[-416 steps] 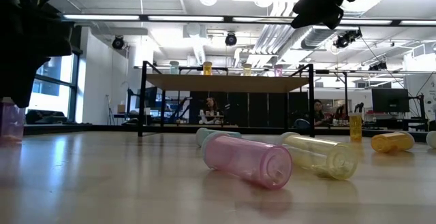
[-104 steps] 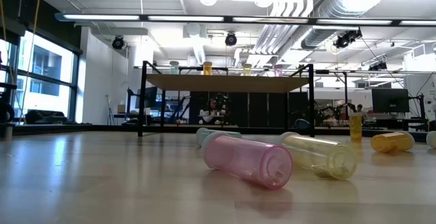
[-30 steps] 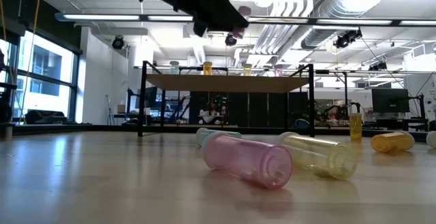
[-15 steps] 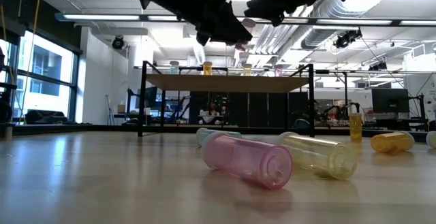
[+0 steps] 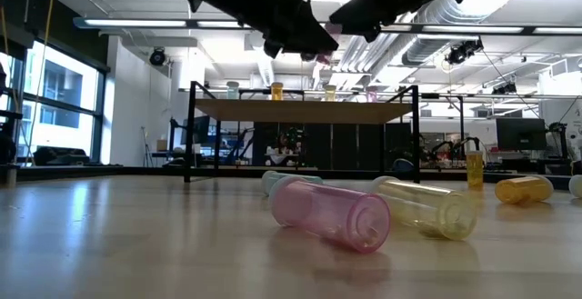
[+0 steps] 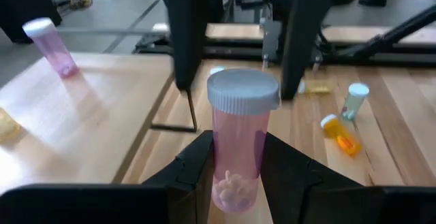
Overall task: Pick and place medicine bottles onto shelf by color
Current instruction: Put the top violet pill bottle on the shelf aligned with the other violet pill bottle
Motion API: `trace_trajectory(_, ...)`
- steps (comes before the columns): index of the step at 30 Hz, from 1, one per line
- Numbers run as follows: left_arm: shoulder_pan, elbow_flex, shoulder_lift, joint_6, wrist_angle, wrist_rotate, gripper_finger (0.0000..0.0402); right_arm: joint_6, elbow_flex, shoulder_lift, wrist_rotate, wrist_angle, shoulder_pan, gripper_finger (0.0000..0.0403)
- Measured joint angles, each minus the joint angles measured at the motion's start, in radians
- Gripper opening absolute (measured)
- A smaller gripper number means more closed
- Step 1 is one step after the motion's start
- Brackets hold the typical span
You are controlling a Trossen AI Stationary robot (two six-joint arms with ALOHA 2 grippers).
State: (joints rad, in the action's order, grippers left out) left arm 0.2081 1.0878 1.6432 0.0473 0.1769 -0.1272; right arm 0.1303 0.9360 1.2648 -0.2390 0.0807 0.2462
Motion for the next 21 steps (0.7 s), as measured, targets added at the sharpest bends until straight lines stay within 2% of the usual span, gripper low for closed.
trace_trajectory(11, 0.0, 0.0, -0.001, 0.009, 0.015, -0.02, 0.0095, -0.003, 0.0, 0.0, 0.001, -0.002, 0.0, 0.0159)
trace_trajectory(21, 0.0, 0.0, -0.001, 0.009, 0.029, -0.023, 0.0095, -0.026, 0.0, 0.0, 0.002, -0.005, 0.0, 0.0111)
